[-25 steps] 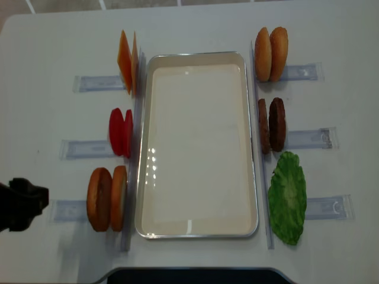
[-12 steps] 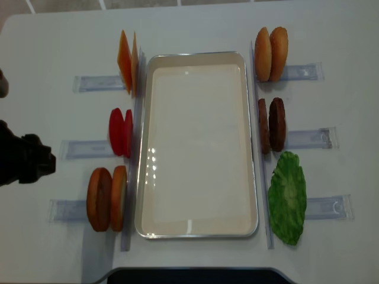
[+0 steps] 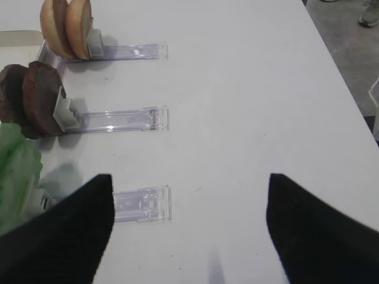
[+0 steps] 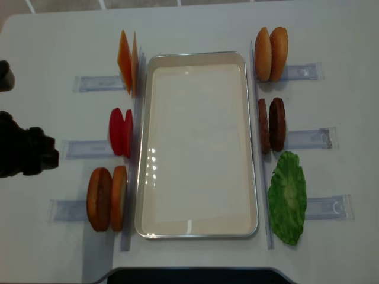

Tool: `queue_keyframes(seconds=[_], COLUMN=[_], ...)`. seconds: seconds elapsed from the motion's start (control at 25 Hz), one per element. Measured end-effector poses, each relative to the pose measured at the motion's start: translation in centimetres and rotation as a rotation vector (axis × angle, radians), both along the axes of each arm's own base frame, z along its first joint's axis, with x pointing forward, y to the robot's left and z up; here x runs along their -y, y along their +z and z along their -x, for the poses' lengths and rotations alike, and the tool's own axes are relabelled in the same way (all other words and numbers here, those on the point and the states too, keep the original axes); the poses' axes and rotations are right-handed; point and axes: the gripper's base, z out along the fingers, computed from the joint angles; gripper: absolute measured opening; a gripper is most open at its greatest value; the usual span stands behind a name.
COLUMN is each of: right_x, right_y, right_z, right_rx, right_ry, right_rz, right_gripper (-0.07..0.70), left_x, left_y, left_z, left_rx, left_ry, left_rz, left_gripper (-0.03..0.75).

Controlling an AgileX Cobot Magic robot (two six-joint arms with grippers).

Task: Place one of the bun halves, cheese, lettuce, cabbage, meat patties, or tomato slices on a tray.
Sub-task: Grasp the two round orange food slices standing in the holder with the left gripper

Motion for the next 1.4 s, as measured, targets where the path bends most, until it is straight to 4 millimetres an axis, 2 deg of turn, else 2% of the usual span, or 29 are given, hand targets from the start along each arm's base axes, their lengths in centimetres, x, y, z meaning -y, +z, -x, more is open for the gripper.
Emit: queue_keyframes(seconds=[0.48, 0.8, 1.4], right_x=[0.0, 0.0, 0.0], right_y=[0.0, 0.0, 0.0], right_z=[0.0, 0.0, 0.0], right_rx=[0.0, 0.0, 0.0], right_ry=[0.0, 0.0, 0.0], right_rz=[0.0, 0.0, 0.0], right_gripper=[0.536, 0.536, 0.536], left_x=[0.6, 2.8, 8.3], left_y=[-0.1, -0.3, -2.2], left_z=[0.4, 0.4, -0.5], left_rx=[-0.049, -0.071, -0.117], left_ry=[0.075, 0.04, -0.01], left_rz=[0.043, 0.072, 0.029], left_gripper=[0.409, 0.409, 0.409])
